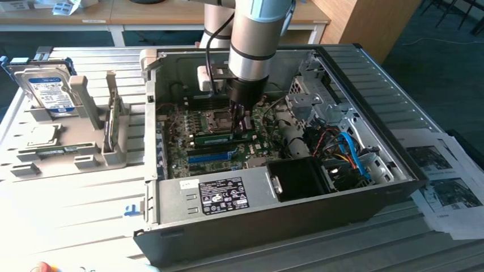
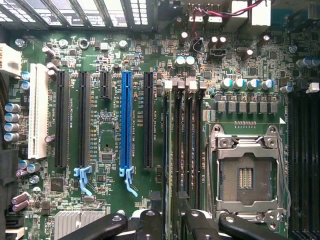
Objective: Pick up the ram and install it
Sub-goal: 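Insert the ram into the slot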
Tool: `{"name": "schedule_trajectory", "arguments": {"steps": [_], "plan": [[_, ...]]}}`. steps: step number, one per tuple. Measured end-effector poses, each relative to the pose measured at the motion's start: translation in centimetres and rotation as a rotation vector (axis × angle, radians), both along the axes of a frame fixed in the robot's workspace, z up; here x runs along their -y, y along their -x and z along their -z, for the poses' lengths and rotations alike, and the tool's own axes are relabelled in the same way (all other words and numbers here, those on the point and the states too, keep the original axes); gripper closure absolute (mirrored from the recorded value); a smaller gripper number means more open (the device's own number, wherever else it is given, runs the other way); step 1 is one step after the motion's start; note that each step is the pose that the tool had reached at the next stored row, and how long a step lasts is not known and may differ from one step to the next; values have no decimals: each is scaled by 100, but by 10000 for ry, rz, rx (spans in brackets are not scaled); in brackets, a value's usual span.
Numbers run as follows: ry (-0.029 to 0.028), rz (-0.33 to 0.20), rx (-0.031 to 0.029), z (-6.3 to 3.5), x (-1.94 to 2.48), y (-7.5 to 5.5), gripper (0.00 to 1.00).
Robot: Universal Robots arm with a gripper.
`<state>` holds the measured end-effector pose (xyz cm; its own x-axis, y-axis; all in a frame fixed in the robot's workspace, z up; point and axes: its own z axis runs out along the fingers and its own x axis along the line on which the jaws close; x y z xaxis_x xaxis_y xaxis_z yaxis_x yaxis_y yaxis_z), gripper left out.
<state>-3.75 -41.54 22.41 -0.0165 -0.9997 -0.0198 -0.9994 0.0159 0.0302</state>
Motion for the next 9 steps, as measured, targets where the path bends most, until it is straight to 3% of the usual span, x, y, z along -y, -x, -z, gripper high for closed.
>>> {"name": "schedule_trajectory", "arguments": {"steps": [9], "plan": [[-2,0,1,-107,0,0,75]]}}
